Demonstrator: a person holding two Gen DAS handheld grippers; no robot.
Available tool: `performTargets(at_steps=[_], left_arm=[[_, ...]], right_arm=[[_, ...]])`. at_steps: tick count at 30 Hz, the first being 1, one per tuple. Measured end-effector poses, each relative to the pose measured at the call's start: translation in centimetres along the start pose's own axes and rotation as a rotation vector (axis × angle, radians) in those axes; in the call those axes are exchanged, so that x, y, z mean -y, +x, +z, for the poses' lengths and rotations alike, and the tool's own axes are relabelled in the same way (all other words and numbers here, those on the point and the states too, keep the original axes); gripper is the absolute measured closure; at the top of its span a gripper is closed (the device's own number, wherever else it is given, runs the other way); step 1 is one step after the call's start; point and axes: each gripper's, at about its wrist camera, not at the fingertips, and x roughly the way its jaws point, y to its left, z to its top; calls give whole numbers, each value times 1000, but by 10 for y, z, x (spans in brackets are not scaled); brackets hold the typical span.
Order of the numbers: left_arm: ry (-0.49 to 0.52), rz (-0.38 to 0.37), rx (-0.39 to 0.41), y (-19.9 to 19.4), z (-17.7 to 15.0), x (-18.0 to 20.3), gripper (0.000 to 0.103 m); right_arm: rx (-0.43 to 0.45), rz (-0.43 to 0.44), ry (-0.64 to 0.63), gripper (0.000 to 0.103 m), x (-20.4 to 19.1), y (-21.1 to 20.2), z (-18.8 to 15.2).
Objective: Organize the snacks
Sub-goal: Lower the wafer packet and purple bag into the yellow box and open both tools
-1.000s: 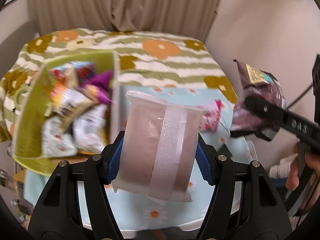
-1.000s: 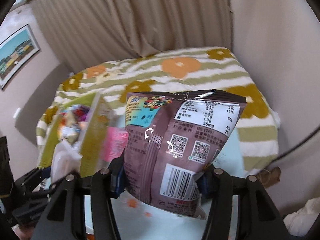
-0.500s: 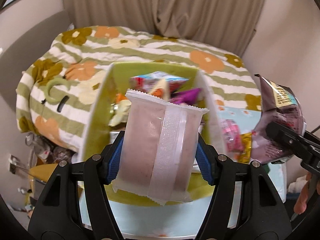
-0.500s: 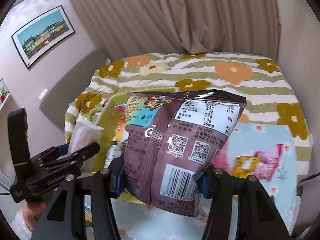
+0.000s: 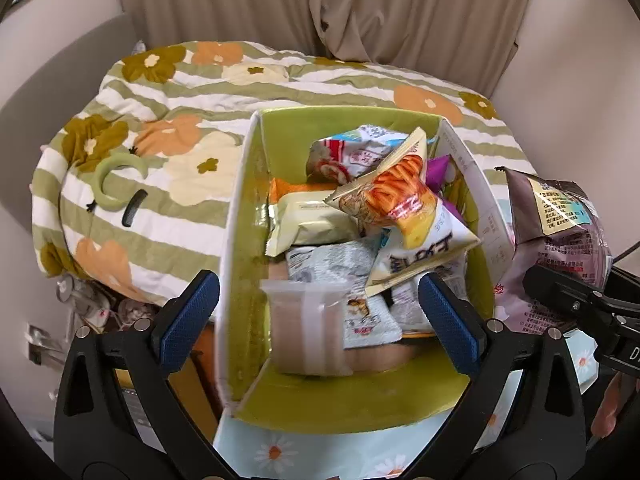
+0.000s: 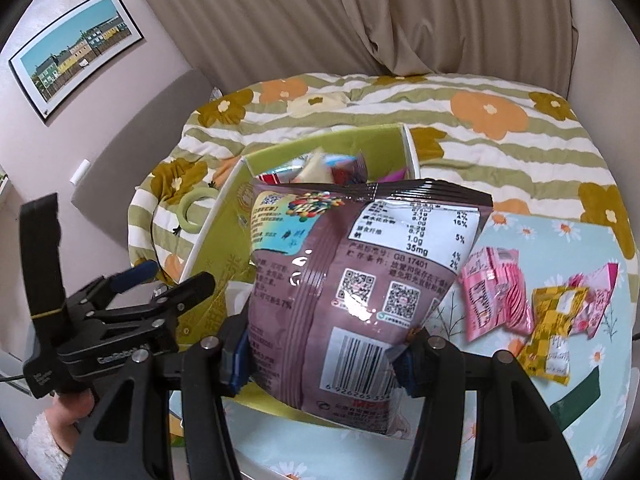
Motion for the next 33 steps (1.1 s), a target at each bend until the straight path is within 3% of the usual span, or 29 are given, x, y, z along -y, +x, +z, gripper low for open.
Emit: performTargets(at_steps=[10, 17, 18, 20, 21, 22, 33], left_arm=[[-9, 64, -22, -18, -17, -8, 4], [-81, 92, -29, -26, -28, -24, 4], [-89, 93, -31, -26, -30, -26, 4], [-96, 99, -31, -26, -33, -27, 4], [-98, 102, -31, -26, -35, -27, 4], [-101, 105, -32, -27, -37, -28, 4], [-124, 112, -13, -43, -48, -30, 4]], right_arm=[[-44, 10, -60, 50, -9, 4, -10], [-65, 31, -106, 50, -24, 17, -8], [-69, 30, -112, 48, -25, 20, -8], [-65, 22, -124, 31, -28, 25, -10], [-62, 21, -126, 12, -29, 26, -12], [-54, 21, -128, 1, -28, 26, -14], [-39, 43, -150, 1, -30, 15, -27]])
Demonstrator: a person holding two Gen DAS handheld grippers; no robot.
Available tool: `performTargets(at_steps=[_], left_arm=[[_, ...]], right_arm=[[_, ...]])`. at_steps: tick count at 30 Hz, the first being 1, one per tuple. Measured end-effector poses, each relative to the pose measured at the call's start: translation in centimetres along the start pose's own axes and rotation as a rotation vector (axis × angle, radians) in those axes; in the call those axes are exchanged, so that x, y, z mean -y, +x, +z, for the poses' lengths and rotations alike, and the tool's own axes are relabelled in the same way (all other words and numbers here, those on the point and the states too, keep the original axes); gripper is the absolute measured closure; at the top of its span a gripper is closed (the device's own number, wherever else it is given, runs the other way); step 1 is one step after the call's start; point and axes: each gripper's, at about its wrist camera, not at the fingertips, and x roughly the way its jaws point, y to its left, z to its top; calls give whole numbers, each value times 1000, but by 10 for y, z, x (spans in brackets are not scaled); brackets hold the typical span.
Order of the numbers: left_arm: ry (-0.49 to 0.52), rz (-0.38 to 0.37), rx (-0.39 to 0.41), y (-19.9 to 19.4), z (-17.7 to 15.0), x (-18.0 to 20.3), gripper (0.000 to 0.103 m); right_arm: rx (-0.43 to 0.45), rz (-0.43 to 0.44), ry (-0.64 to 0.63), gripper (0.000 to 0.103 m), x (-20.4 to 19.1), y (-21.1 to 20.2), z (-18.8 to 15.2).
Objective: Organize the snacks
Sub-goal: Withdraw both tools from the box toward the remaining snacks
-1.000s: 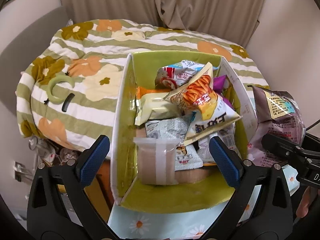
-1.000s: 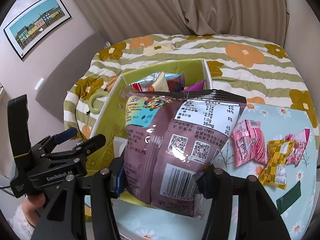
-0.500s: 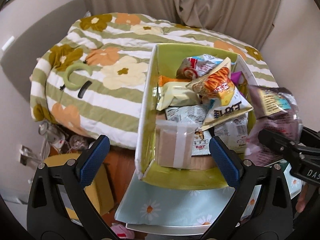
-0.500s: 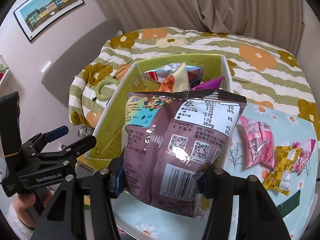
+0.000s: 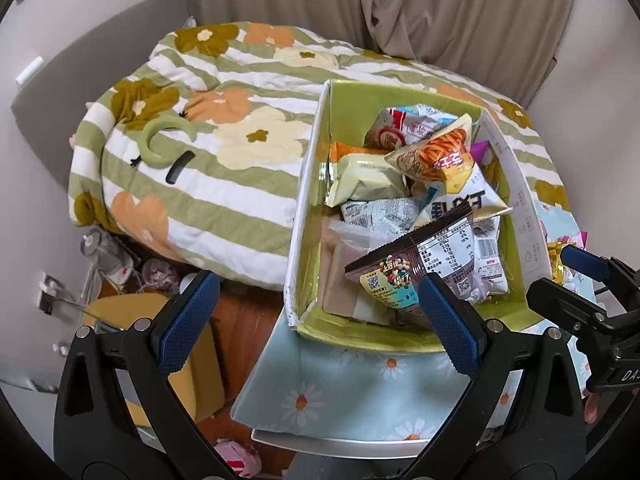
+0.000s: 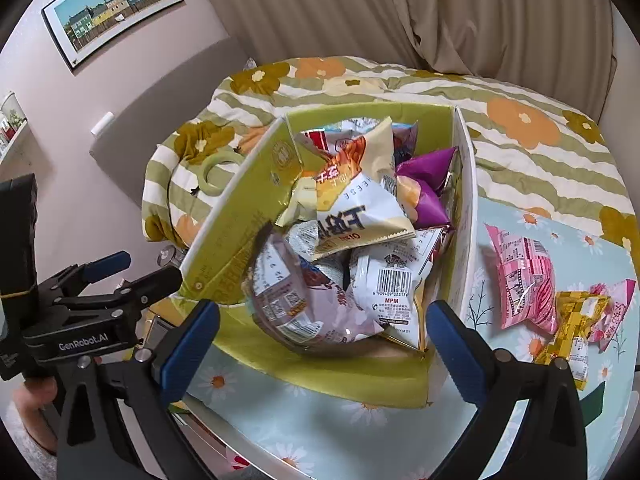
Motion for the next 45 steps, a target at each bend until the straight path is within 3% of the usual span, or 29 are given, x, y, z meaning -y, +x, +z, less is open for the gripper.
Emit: performTargets(at_steps=[12, 20, 30, 38, 45], left_arm=[[17, -94, 74, -33, 12, 24, 4], [101, -200, 126, -55, 20, 71, 4], [151, -243, 154, -69, 14, 140, 4], [153, -241, 90, -44, 2, 223, 4], [201, -247, -2, 8, -18, 305, 4]], right_arm=[[99, -79, -12, 1, -1, -60, -5], [197, -196, 108, 1, 33, -117, -20], [286, -321, 274, 1, 114, -182, -53], [230, -290, 326, 1, 203, -191, -63], [140, -210, 320, 1, 281, -164, -65]])
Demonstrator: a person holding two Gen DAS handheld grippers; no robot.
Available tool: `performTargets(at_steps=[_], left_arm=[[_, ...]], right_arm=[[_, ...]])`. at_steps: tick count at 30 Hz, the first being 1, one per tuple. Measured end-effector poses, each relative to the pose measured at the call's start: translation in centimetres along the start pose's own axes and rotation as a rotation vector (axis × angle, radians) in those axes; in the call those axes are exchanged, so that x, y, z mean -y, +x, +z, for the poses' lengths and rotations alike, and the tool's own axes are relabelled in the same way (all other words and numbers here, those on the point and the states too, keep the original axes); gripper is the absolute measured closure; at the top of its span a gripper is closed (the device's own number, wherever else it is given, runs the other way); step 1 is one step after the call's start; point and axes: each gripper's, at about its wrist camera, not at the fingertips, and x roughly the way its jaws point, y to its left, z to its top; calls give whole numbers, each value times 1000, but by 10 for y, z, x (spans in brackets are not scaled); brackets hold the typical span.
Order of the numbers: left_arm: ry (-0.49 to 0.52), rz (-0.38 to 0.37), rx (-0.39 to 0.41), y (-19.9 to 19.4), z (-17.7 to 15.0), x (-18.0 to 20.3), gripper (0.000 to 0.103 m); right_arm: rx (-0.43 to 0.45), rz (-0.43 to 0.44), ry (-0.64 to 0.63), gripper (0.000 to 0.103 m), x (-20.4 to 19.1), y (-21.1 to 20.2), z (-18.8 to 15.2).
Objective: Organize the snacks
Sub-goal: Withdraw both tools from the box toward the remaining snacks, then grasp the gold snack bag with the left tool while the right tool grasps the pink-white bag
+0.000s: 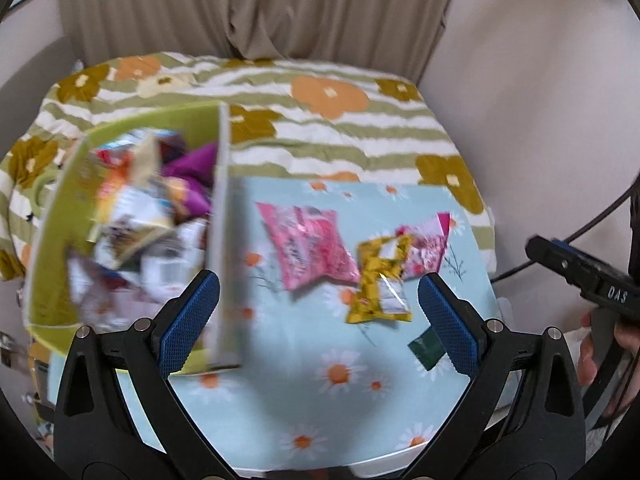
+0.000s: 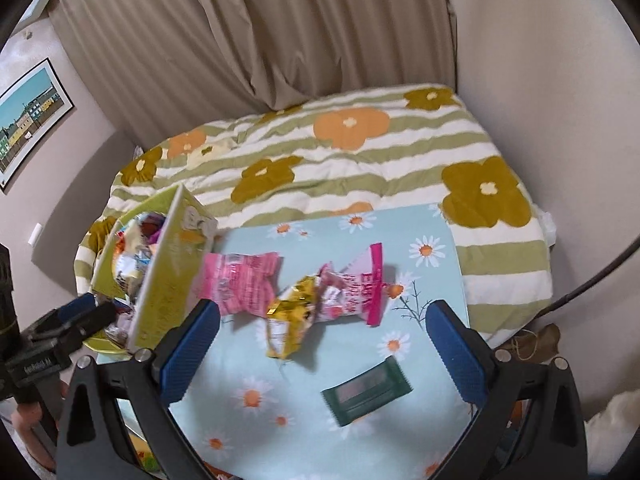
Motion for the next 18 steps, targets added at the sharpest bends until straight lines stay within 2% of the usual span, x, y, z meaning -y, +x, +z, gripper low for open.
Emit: performTargets(at_steps=[6, 11, 18], left_arm=[[31, 2, -85, 68, -9, 41, 4], [51, 22, -139, 117, -17, 59, 4], [61, 55, -205, 168, -30, 71, 16]], right_arm=[[-94, 41, -22, 1, 36, 50, 3], [-153, 88, -49, 1, 50, 91, 1], [-206, 147, -69, 2, 59, 138, 0]])
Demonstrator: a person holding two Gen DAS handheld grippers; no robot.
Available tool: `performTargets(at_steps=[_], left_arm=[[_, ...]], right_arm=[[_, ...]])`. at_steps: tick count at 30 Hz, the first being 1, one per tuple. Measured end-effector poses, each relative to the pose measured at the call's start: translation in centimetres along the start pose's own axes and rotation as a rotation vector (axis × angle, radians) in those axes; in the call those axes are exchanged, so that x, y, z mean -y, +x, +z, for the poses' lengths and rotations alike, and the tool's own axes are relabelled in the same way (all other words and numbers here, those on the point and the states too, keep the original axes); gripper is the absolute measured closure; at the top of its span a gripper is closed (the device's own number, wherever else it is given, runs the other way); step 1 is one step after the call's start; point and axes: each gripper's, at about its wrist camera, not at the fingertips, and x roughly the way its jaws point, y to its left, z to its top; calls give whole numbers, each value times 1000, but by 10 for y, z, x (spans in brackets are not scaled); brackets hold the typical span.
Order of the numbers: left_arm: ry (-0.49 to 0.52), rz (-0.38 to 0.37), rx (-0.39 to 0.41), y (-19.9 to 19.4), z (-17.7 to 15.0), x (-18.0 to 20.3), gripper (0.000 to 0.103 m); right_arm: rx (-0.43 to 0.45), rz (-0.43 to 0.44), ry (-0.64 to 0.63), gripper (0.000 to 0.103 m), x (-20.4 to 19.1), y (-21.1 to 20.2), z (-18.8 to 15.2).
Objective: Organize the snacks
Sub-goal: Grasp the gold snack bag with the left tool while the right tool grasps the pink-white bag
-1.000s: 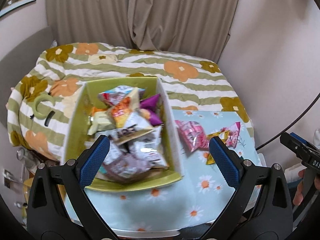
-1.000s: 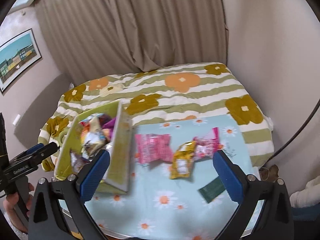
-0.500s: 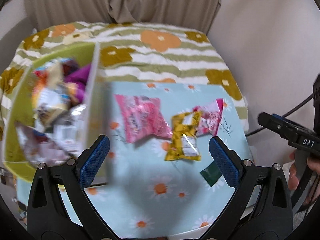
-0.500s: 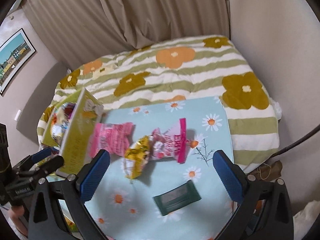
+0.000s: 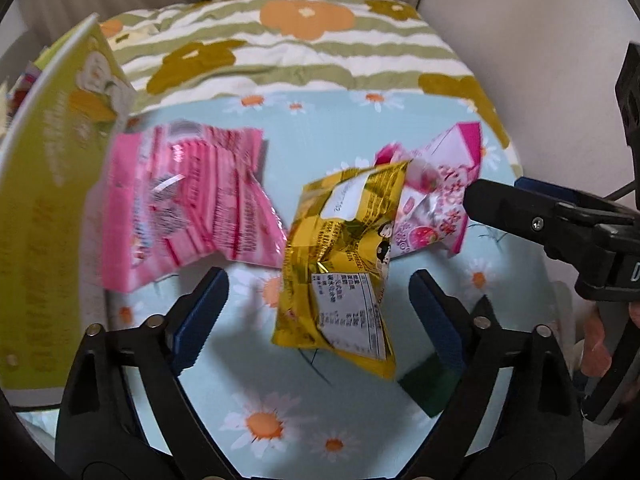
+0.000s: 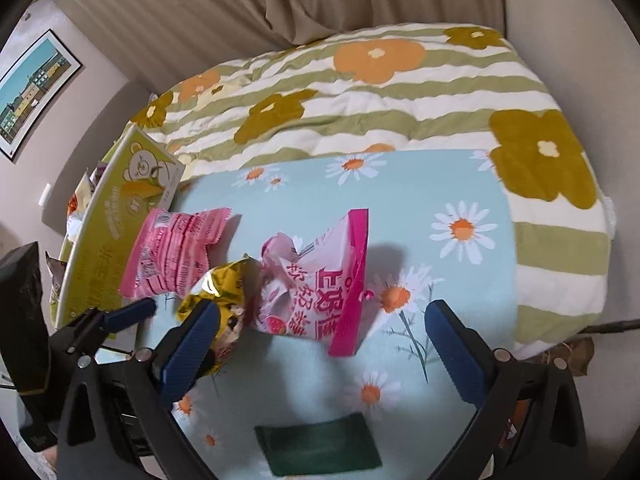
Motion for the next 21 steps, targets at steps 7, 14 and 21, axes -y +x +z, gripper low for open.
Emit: performTargets(at_steps=[7, 14, 21], left_arm=[[11, 17, -40, 27, 1, 5, 38], [4, 33, -52, 32, -2, 0, 54], [-20, 37, -54, 29, -3, -11, 55]], right_arm=[[-29, 32, -46, 5, 4, 27, 2], [-48, 67, -85, 11, 6, 42, 5], [-69, 91, -106, 15, 2, 54, 10]])
